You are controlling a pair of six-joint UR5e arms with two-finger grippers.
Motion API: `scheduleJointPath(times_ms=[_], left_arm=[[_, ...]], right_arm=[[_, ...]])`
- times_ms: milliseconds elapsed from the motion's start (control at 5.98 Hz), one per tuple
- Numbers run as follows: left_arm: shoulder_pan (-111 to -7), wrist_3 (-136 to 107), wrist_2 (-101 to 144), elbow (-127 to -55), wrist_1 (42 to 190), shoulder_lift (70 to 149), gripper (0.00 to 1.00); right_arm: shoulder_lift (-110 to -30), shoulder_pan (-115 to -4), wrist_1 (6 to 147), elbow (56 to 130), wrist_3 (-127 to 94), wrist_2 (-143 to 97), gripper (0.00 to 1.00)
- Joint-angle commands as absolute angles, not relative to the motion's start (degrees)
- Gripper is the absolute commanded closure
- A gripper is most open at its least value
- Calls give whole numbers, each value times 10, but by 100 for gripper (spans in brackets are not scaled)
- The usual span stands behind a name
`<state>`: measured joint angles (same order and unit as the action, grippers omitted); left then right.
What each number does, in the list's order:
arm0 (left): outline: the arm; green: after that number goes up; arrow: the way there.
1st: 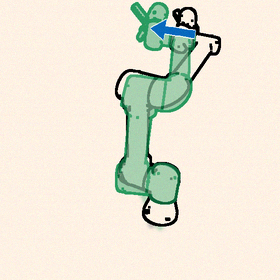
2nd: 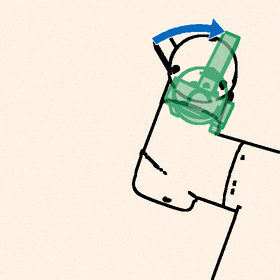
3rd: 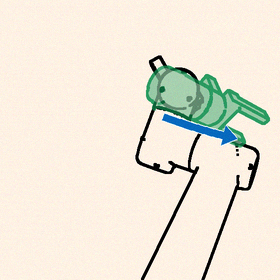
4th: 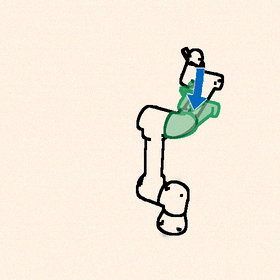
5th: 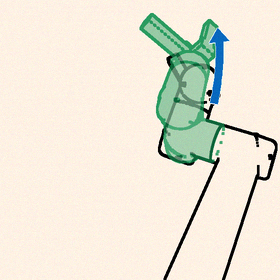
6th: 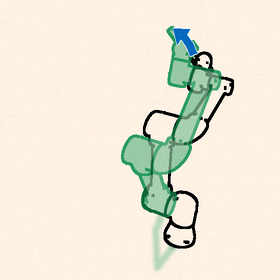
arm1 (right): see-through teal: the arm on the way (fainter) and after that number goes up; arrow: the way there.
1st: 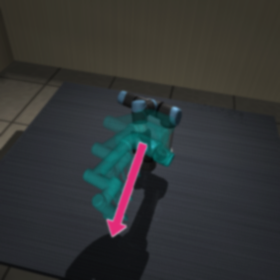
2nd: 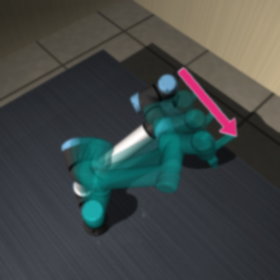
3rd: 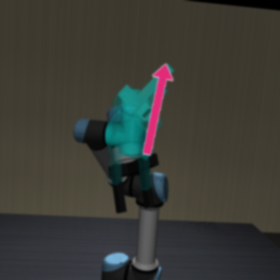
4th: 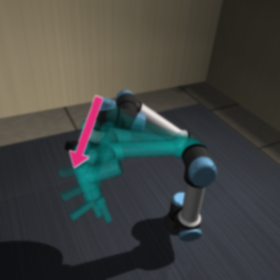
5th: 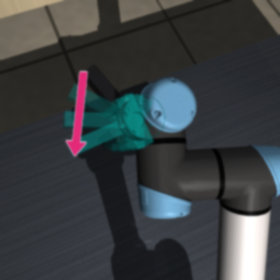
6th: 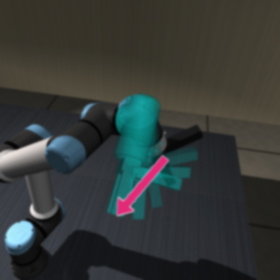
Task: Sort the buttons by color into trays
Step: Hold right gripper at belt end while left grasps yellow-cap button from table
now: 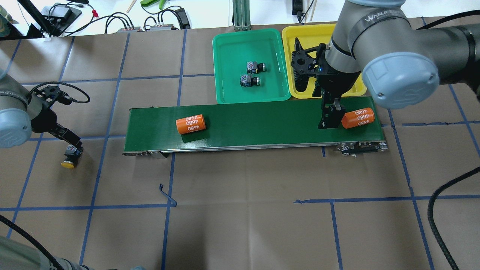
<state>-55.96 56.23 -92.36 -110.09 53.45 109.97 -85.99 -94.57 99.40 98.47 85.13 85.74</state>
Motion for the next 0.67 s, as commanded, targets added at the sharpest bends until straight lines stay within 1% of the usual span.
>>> scheduleJointPath(times_ms=[0,167,335,502], left_arm=[[-548,536,-925,-1123,524,1115,27],[-548,537,-925,-1119,525,1114,82],[-548,538,-925,-1116,524,1110,100],[-560,545,-925,-1114,525,1096,100]], right_arm=[[-860,-946,995,984,851,856,0],[-860,-946,995,984,852,857,0],[-860,-946,994,984,853,858,0],[-860,-946,994,984,853,860,0]])
